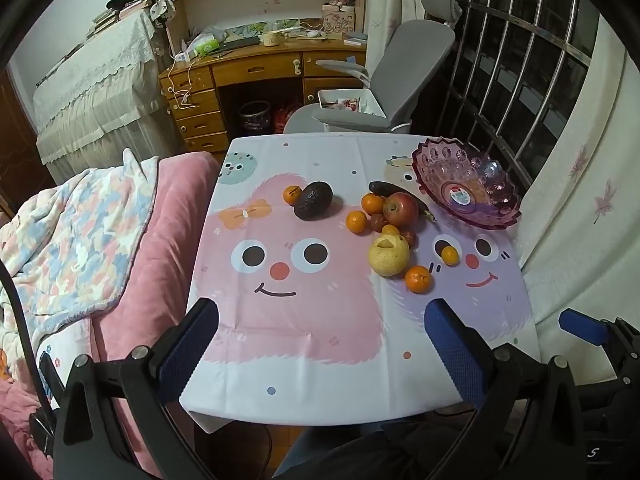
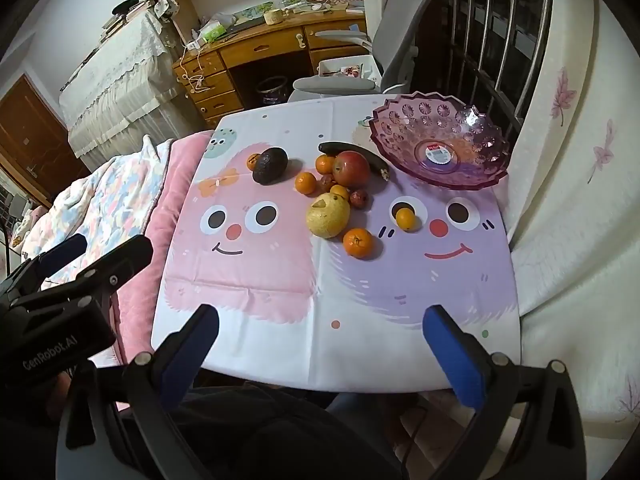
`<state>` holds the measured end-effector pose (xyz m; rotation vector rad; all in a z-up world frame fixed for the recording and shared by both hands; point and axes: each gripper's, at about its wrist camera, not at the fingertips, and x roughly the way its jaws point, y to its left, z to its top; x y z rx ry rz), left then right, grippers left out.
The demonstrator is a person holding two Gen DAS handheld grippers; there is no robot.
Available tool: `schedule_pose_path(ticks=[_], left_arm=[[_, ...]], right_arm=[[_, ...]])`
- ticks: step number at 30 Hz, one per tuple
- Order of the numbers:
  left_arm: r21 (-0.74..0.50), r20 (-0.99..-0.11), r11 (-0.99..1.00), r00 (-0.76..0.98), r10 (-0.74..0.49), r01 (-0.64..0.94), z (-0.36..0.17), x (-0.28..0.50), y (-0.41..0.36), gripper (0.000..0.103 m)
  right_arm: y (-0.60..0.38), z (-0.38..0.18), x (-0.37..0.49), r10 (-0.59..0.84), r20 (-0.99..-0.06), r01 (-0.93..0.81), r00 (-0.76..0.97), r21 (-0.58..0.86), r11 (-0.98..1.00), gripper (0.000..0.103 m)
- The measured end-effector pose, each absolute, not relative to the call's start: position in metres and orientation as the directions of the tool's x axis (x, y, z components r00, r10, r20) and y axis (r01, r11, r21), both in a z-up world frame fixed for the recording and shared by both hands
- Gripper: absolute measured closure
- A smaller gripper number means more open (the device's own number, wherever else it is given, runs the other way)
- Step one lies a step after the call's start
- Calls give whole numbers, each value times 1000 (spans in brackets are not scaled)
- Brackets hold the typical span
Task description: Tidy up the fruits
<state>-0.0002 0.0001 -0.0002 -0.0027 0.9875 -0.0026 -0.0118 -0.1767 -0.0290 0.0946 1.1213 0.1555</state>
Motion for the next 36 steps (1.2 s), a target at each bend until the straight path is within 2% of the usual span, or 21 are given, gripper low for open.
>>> schedule_pose_path(ticks=[36], left_arm=[[-12,-846,1000,533,-23,23,-8,3,14,1]], right_arm=[[-180,-31,-12,170,-886,-68,431,156,985,1]])
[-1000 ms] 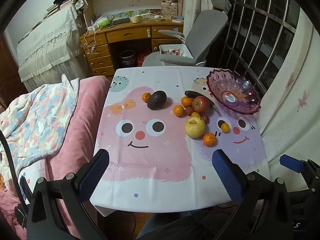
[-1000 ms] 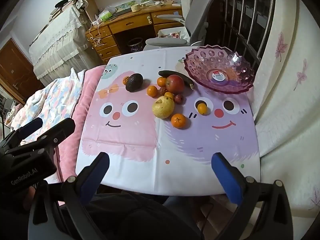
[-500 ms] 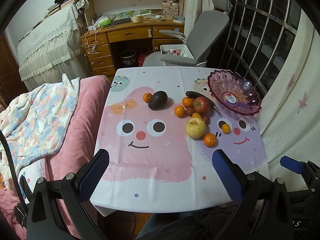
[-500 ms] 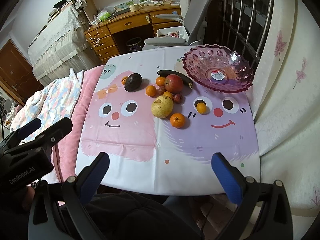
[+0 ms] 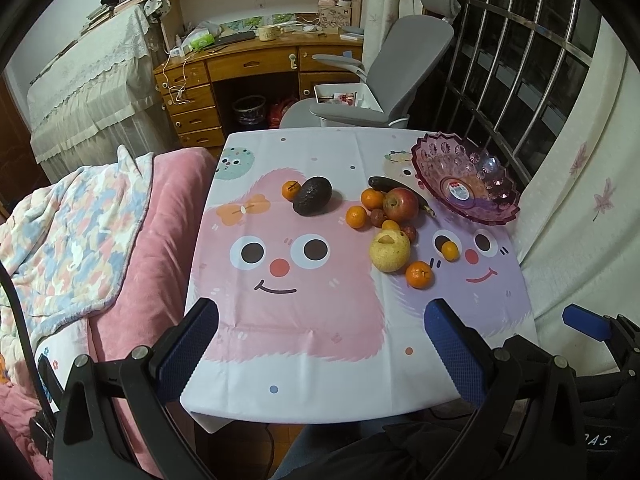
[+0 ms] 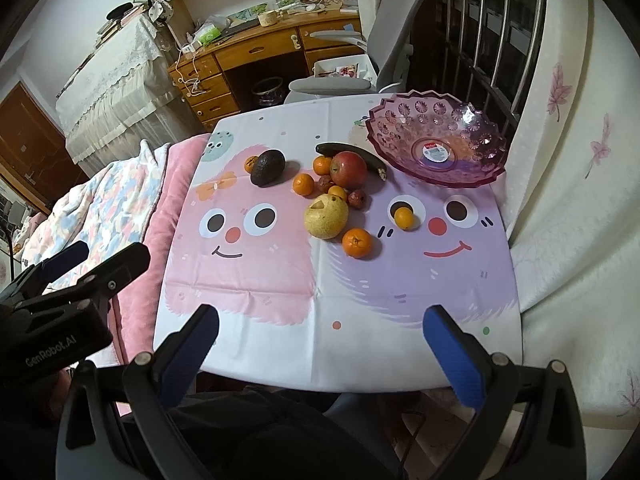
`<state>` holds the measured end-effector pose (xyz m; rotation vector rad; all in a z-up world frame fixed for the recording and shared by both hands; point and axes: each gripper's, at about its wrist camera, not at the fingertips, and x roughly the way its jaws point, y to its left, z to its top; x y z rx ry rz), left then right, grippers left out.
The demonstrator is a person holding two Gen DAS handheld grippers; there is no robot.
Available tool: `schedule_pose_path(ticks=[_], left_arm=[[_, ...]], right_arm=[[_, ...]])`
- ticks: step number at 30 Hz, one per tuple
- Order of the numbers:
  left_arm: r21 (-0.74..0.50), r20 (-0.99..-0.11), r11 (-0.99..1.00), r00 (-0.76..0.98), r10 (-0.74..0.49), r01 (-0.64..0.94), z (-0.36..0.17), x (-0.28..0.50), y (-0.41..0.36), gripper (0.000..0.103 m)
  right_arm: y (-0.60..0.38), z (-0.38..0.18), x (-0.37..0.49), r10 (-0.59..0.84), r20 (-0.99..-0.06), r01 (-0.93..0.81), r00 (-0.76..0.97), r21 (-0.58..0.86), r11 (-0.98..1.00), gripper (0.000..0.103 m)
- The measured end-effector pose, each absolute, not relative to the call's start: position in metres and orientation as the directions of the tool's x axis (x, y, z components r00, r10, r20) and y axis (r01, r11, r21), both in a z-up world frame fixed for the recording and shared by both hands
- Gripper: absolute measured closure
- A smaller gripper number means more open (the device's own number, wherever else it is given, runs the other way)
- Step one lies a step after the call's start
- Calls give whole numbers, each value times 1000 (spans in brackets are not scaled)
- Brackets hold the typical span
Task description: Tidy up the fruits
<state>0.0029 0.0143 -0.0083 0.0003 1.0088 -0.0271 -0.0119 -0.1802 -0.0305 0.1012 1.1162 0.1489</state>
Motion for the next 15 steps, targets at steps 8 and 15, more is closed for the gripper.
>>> schedule_pose_path(ticks=[8,15], left_arm=[[-19,-841,998,539,-46,56,-4,8,22,1],[-23,-841,998,538,-55,65,-4,17,33,1]], right_arm=[[-165,-13,-10,151,-869,-45,472,147,988,1],[-159,-12,-10,135,-853,-13,503,149,989,1]])
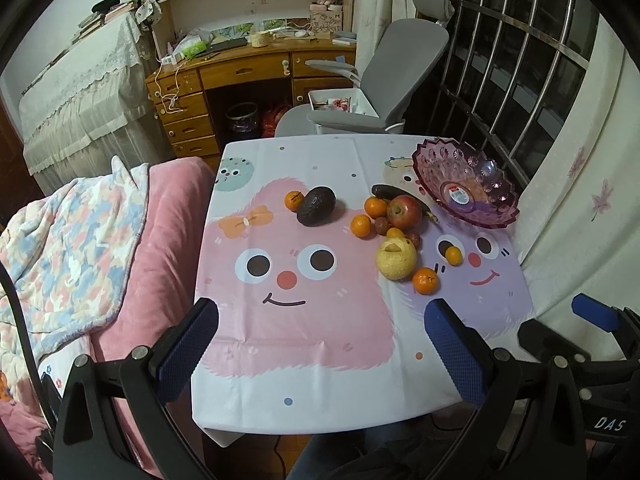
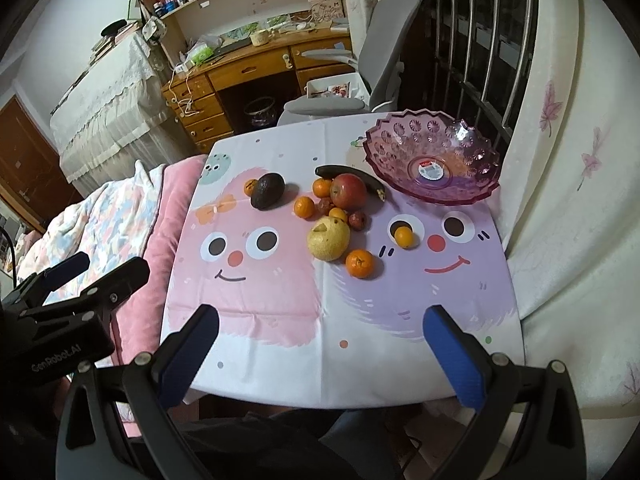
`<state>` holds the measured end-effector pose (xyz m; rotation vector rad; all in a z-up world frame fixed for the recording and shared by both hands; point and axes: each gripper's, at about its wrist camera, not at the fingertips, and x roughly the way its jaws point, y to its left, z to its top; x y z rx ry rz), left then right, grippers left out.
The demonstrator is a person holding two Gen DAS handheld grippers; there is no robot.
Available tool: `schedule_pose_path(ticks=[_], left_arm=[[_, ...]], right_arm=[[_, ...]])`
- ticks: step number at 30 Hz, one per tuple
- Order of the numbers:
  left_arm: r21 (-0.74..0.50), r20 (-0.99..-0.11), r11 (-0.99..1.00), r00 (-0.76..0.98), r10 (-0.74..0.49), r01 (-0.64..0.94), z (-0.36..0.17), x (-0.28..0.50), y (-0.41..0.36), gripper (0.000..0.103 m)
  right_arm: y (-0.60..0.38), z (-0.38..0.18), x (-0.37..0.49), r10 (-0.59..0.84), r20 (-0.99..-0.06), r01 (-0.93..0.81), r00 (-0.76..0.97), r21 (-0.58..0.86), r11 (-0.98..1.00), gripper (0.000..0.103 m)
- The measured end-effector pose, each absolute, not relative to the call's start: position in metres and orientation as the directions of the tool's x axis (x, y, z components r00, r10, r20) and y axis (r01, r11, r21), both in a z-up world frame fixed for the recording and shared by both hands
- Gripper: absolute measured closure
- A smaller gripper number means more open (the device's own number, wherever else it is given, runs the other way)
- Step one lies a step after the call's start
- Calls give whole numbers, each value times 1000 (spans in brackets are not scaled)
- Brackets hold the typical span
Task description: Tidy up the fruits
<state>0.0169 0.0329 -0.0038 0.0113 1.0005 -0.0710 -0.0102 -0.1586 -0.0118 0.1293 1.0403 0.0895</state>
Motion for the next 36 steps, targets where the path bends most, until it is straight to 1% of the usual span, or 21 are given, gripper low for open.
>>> schedule_pose_path(ticks=[7,14,19,22,27,31,33,34,36], left_arm=[[-85,-869,992,481,-119,92,-22,36,40,1],[-96,-900,990,416,-129,100,-53,67,36,1],[-92,-926,988,355,-130,122,-82,101,17,1],[-149,-937,981,299,-180,124,-105,126,10,1],[-199,-950,973,220,-220,117,-145,164,-11,1],[-241,-957,965,139,-254,98,-184,195,-30,1],[-277,-953,957,100,-285,80,-203,207,-37,1],[-298,-950,952,79,-303,70,-213,212,-40,1],[-315,-947,948,42,-318,53,-230,217,-47,1]], right_arm=[[-156,-15,-12,55,-807,-17,588,55,998,1],[-158,-42,-7,47,-777,-74,628,0,997,1],[-161,-69,9,65,-761,-113,645,-11,994,1],[-160,-95,26,70,-771,-159,633,-41,987,1],[-164,-135,52,84,-793,-210,603,-57,976,1],[-170,-165,75,68,-803,-225,592,-84,971,2],[-173,-179,84,84,-818,-247,569,-72,966,3],[-174,-185,88,90,-824,-254,560,-67,965,6],[-173,-200,94,90,-844,-265,529,-63,962,8]])
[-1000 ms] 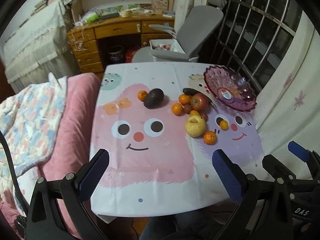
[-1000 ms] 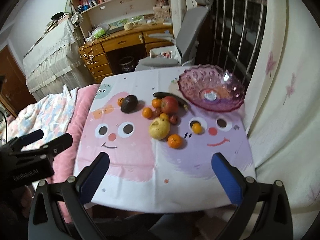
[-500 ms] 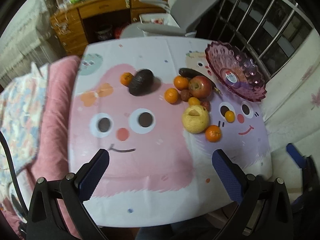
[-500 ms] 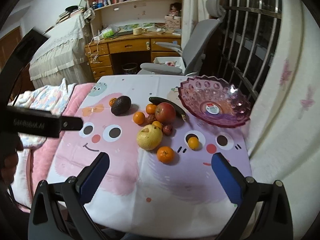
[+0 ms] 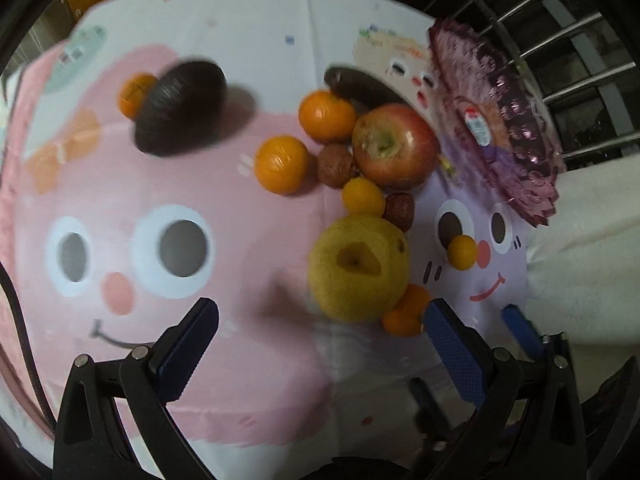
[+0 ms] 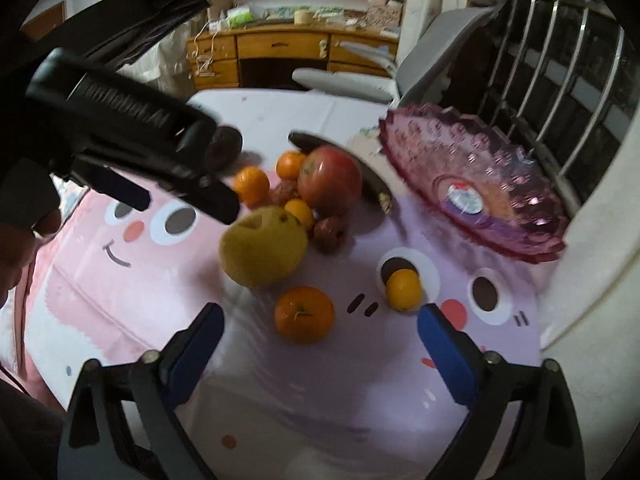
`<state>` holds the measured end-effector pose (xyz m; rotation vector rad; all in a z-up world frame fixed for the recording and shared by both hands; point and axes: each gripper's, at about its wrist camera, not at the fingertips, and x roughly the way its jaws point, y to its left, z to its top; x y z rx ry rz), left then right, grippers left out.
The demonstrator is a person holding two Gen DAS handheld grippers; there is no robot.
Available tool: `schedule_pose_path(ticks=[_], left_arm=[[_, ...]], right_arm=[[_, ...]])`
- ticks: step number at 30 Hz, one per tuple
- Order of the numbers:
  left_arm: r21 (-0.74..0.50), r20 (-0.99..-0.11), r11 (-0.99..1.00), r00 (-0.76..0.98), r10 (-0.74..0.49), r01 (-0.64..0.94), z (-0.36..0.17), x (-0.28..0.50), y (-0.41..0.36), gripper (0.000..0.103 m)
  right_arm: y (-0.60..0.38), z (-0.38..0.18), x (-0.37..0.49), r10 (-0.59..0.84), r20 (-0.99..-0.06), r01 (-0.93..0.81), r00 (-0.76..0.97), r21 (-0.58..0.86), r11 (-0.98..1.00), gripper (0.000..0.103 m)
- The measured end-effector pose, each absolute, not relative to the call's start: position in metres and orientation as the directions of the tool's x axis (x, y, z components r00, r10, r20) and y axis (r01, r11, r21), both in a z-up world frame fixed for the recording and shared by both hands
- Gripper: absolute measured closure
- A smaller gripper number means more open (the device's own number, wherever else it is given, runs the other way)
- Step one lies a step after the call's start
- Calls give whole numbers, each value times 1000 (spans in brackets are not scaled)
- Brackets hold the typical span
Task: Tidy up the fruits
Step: 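Grasp the yellow pear with the left gripper while the right gripper grasps an orange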
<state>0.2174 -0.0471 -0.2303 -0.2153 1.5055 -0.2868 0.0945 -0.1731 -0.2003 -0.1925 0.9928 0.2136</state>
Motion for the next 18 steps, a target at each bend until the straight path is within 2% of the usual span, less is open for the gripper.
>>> schedule_pose_path(ticks=[4,10,16,17,18], left_arm=[[-348,-937,937,-26,-347,26,-262,226,-60,5],[-366,-930,930,-44,-365,26,-280,233,-75,9],[-381,-925,924,-33,-379,41,-281,237,-86,26],[-391,-920,919,-31,-390,44,-280,237,-86,33],[-399,-917,916,-29,-398,43,-281,238,-87,34]], right_arm=[[-170,-221,100,137,-868,-285,477,-6,958,14],[-169,-238,106,183,-878,-282,442,58,958,25],[-174,-247,112,192,-881,-280,433,71,957,46],[-175,-248,113,194,-880,-280,433,74,957,51],[-176,-249,114,191,-879,-280,437,69,958,53]])
